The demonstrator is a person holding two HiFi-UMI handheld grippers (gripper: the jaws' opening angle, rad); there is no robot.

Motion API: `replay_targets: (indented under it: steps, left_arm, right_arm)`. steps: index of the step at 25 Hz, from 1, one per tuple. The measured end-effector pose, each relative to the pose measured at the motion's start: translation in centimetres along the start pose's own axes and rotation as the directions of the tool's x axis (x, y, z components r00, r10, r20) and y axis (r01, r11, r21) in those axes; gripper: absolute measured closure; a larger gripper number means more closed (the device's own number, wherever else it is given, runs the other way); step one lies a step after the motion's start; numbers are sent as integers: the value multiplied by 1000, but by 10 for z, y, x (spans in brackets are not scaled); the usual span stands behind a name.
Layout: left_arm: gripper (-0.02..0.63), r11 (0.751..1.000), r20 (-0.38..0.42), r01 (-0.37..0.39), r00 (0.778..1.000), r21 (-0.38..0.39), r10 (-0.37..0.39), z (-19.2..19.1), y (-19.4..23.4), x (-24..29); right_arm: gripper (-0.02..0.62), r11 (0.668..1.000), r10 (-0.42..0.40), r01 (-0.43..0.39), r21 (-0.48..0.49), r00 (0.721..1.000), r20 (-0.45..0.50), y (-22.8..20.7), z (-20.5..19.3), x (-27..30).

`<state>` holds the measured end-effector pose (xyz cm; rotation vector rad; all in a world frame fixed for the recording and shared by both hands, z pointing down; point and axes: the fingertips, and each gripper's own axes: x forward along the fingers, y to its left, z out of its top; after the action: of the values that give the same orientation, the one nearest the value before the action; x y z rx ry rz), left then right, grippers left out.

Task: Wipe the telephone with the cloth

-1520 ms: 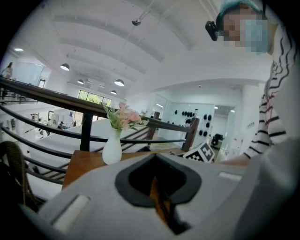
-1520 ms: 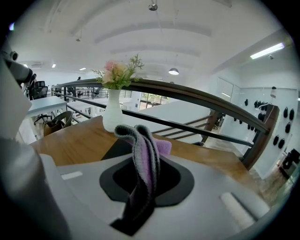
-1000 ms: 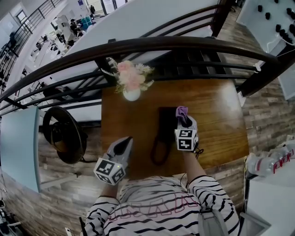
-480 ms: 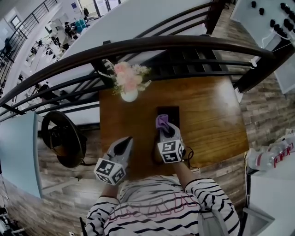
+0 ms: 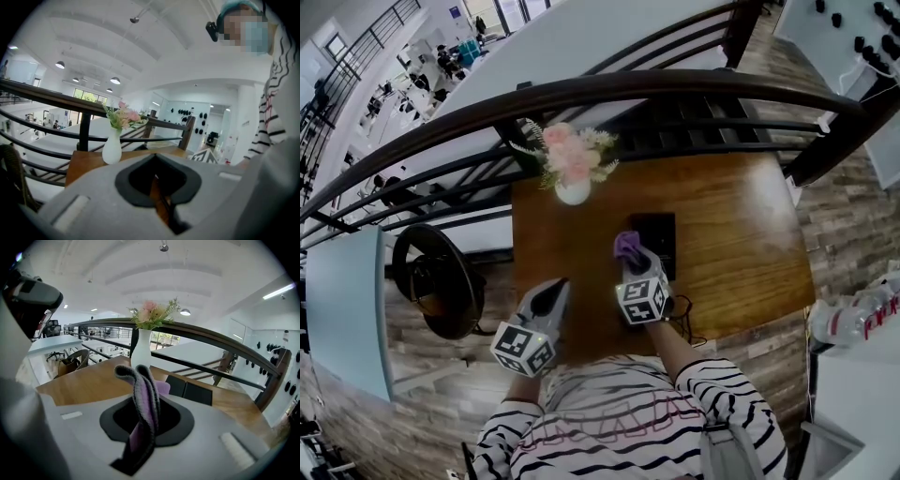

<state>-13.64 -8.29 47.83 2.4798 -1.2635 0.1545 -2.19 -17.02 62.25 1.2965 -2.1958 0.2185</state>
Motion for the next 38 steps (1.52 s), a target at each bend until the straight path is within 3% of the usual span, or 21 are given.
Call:
replay_targets:
  steps: [8,26,38]
  left_arm:
    - [606,1000,-17,27,1000,5,-27,-5,-11,8]
    - [606,999,-23,51,998,0,-51,-9,-29,29]
    - [606,998,-22,61,998,-9,-61,-10,-31,36]
  right_arm:
    - [540,999,-21,21,30,1000,1,-16,-6,-3]
    - [538,977,-157,162,141,986,-49,-99,-45,-26]
    - [538,966,-196,205,160,978,-74,-118,-57,-34]
